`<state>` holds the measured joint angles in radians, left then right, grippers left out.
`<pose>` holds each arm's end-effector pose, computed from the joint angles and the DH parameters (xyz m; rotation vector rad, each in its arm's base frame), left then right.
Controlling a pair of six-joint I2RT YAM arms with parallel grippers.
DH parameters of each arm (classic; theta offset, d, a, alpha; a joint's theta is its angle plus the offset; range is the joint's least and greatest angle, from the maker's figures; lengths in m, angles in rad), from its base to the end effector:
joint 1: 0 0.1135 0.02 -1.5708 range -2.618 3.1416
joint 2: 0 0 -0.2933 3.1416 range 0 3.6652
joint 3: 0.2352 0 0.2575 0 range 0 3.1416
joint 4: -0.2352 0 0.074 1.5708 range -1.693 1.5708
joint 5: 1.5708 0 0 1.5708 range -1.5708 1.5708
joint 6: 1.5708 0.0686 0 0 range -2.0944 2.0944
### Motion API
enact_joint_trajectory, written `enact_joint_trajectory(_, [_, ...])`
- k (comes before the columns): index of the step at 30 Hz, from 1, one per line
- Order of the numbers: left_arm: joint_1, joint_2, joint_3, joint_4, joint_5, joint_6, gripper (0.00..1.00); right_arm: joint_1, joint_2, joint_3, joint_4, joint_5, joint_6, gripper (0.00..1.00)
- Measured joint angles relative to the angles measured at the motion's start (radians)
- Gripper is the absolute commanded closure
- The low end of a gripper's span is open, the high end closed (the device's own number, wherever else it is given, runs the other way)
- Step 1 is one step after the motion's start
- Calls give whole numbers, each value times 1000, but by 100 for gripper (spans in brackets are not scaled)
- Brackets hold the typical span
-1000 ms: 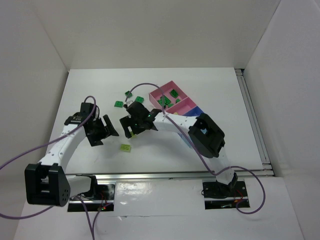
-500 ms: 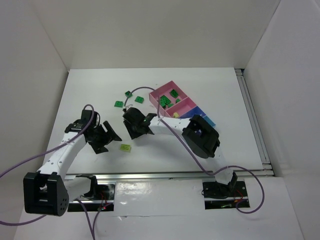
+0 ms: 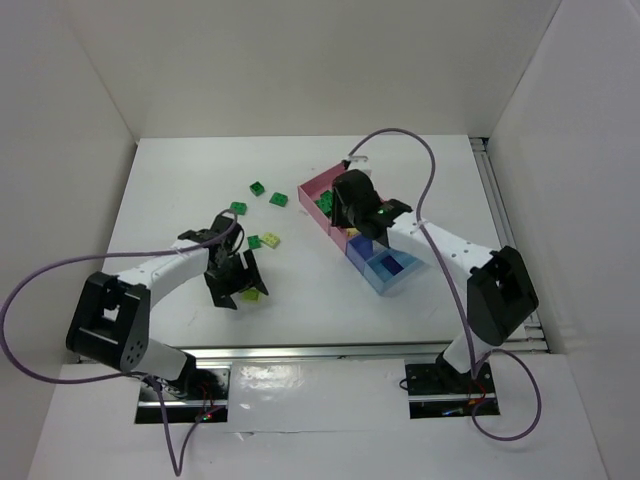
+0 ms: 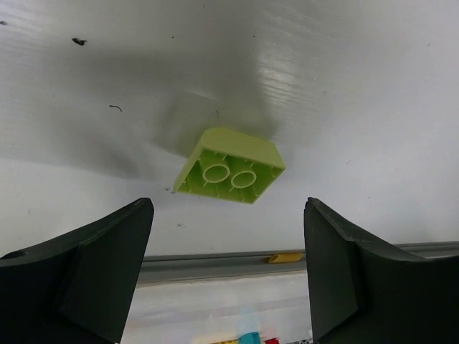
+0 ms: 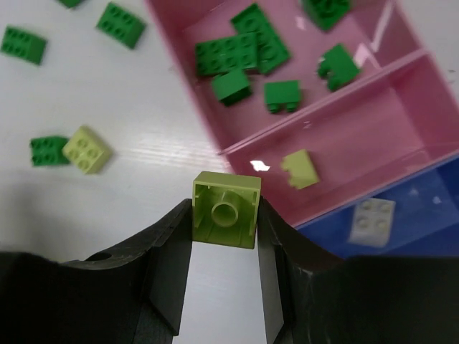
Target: Sort the legos into containers by color
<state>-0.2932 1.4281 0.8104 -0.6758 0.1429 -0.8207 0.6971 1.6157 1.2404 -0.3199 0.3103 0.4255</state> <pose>0.2423 -0.0834 0.1712 -0.7420 2.8609 -0.3976 0.3164 0.2376 0.2813 -0.1403 2.2351 0.2608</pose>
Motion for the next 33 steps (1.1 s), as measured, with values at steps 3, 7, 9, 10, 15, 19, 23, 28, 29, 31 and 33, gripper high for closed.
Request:
enact_joint_trajectory(3, [-18,32,11,1,-10,-19,11,-66,-3,-18,3,15,-2,76])
enact_joint_trajectory(7, [-22,97,69,16,-20,-25,19,-108,49,-21,5,18,-23,75])
enact_joint_trajectory(9, [-22,137,104,30,-21,-23,22,-114,91,-13,3,19,-31,75])
enact_joint_trajectory(10, [-22,161,116,42,-22,-21,23,-117,112,-6,1,18,-34,75])
enact_joint_trajectory(15, [-22,218,128,61,-7,-21,36,-127,165,10,-5,18,-44,25])
enact_joint_trajectory(19, [-25,218,128,76,-6,-20,43,-131,167,42,-6,31,-57,18])
enact_joint_trajectory(23, [-36,233,154,72,-14,-18,56,-135,136,42,-4,42,-58,18])
enact_joint_trajectory(28, [-71,240,224,67,-34,-13,72,-169,3,13,-2,51,-58,18])
enact_joint_trajectory(29, [-78,240,236,67,-37,-13,76,-178,-19,9,-2,53,-58,18])
enact_joint_trajectory(31, [-91,240,255,65,-42,-11,83,-202,-67,-1,0,54,-58,18])
enact_joint_trajectory(33, [-103,241,272,61,-43,-10,86,-224,-106,-14,1,56,-58,18])
